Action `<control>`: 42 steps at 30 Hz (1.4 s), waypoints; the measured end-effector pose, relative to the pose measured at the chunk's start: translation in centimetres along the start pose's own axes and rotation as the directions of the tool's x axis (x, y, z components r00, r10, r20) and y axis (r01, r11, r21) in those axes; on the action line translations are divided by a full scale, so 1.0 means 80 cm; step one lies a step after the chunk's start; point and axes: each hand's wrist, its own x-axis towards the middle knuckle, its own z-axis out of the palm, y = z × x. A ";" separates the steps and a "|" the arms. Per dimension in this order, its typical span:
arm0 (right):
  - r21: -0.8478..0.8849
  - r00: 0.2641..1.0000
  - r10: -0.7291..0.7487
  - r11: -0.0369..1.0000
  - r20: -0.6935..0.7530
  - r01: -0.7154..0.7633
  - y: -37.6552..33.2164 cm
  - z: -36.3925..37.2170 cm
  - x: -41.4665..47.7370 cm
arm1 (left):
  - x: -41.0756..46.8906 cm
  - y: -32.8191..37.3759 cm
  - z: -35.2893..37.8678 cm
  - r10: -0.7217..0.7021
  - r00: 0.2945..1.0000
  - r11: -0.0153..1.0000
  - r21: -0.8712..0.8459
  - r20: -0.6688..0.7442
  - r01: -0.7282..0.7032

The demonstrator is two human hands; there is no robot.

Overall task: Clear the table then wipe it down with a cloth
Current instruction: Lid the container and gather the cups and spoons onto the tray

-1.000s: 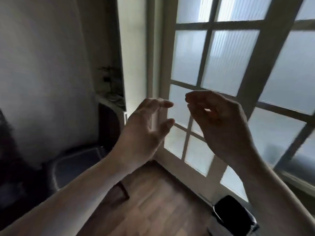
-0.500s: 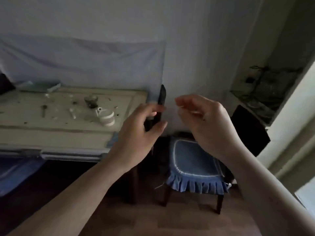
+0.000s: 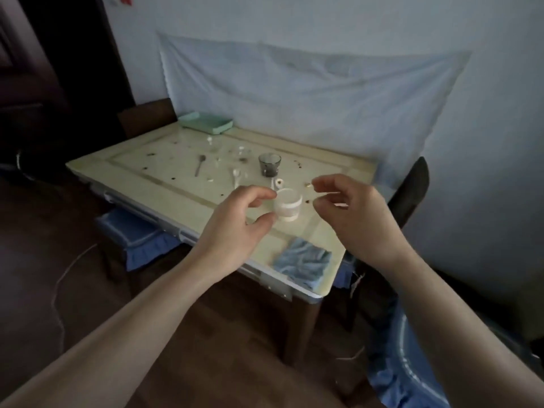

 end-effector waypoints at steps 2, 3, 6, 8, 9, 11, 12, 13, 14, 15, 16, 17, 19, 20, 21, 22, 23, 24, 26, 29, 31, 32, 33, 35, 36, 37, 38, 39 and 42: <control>-0.011 0.999 0.013 1.000 0.032 -0.013 0.014 0.012 0.037 | 0.030 -0.016 0.002 -0.031 0.999 0.999 0.010 0.008 0.031; -0.013 0.999 0.023 1.000 0.046 -0.023 0.019 0.019 0.057 | 0.048 -0.028 0.003 -0.045 0.999 0.999 0.006 0.013 0.045; -0.031 0.995 0.052 0.998 0.081 -0.050 0.040 0.041 0.108 | 0.097 -0.066 0.012 -0.096 0.994 0.995 0.005 0.043 0.095; -0.044 0.992 0.093 0.995 0.080 -0.090 0.059 0.061 0.144 | 0.135 -0.100 0.021 -0.131 0.988 0.991 0.001 0.083 0.132; -0.047 0.990 0.118 0.992 0.072 -0.115 0.070 0.072 0.163 | 0.157 -0.119 0.027 -0.142 0.984 0.990 -0.004 0.107 0.144; -0.065 0.983 0.172 0.984 0.056 -0.168 0.092 0.092 0.196 | 0.198 -0.154 0.039 -0.159 0.974 0.987 -0.010 0.162 0.163; -0.073 0.977 0.207 0.976 0.044 -0.204 0.104 0.103 0.213 | 0.219 -0.171 0.046 -0.166 0.966 0.985 -0.007 0.200 0.171; -0.079 0.971 0.237 0.969 0.031 -0.234 0.116 0.114 0.230 | 0.239 -0.187 0.052 -0.169 0.957 0.985 -0.002 0.236 0.175; -0.086 0.964 0.263 0.962 0.023 -0.261 0.128 0.125 0.245 | 0.257 -0.202 0.058 -0.172 0.947 0.984 0.000 0.271 0.178; -0.090 0.954 0.299 0.951 0.006 -0.297 0.142 0.139 0.265 | 0.281 -0.218 0.064 -0.172 0.934 0.984 0.009 0.315 0.178; -0.087 0.941 0.337 0.938 -0.009 -0.337 0.155 0.153 0.283 | 0.302 -0.234 0.070 -0.176 0.918 0.983 0.021 0.355 0.180; -0.079 0.927 0.376 0.923 -0.022 -0.376 0.169 0.166 0.298 | 0.322 -0.247 0.075 -0.179 0.903 0.983 0.037 0.391 0.179; -0.068 0.895 0.445 0.892 -0.041 -0.447 0.194 0.189 0.323 | 0.360 -0.271 0.087 -0.183 0.869 0.983 0.063 0.460 0.174; -0.071 0.876 0.479 0.874 -0.050 -0.481 0.207 0.197 0.332 | 0.378 -0.283 0.096 -0.190 0.850 0.981 0.075 0.491 0.177; -0.085 0.858 0.510 0.854 -0.060 -0.514 0.218 0.204 0.340 | 0.392 -0.293 0.105 -0.200 0.833 0.980 0.088 0.516 0.180; -0.096 0.834 0.548 0.828 -0.067 -0.552 0.231 0.210 0.347 | 0.407 -0.304 0.117 -0.211 0.812 0.977 0.100 0.545 0.187; -0.106 0.814 0.577 0.807 -0.071 -0.581 0.242 0.214 0.351 | 0.416 -0.311 0.128 -0.218 0.795 0.976 0.110 0.566 0.189; -0.114 0.792 0.607 0.784 -0.071 -0.611 0.254 0.218 0.356 | 0.425 -0.319 0.140 -0.227 0.779 0.974 0.120 0.585 0.194; -0.137 0.751 0.657 0.739 -0.066 -0.659 0.279 0.226 0.366 | 0.440 -0.335 0.164 -0.263 0.749 0.965 0.154 0.609 0.214; -0.216 0.677 0.736 0.660 -0.006 -0.719 0.312 0.241 0.378 | 0.452 -0.358 0.196 -0.331 0.704 0.943 0.191 0.628 0.272; -0.244 0.622 0.782 0.610 0.036 -0.754 0.333 0.249 0.383 | 0.456 -0.374 0.215 -0.371 0.672 0.922 0.164 0.641 0.352; -0.241 0.597 0.801 0.588 0.046 -0.772 0.342 0.252 0.384 | 0.459 -0.382 0.223 -0.404 0.646 0.896 0.135 0.648 0.424; -0.230 0.579 0.813 0.575 0.056 -0.785 0.350 0.256 0.386 | 0.463 -0.387 0.228 -0.437 0.620 0.860 0.101 0.652 0.500; -0.172 0.536 0.840 0.541 0.080 -0.823 0.360 0.259 0.390 | 0.469 -0.394 0.235 -0.488 0.583 0.783 0.030 0.650 0.622; -0.134 0.509 0.856 0.518 0.093 -0.845 0.361 0.260 0.394 | 0.473 -0.396 0.237 -0.496 0.575 0.764 0.013 0.651 0.645; -0.118 0.488 0.866 0.499 0.108 -0.859 0.360 0.259 0.398 | 0.477 -0.396 0.237 -0.497 0.571 0.758 0.007 0.653 0.652; -0.116 0.474 0.872 0.486 0.120 -0.866 0.358 0.258 0.403 | 0.481 -0.394 0.236 -0.497 0.570 0.755 0.001 0.654 0.656; -0.130 0.471 0.873 0.486 0.126 -0.864 0.352 0.256 0.408 | 0.485 -0.391 0.233 -0.496 0.568 0.752 -0.002 0.657 0.659; -0.213 0.520 0.850 0.525 0.085 -0.824 0.326 0.241 0.441 | 0.512 -0.380 0.214 -0.477 0.580 0.747 -0.044 0.661 0.664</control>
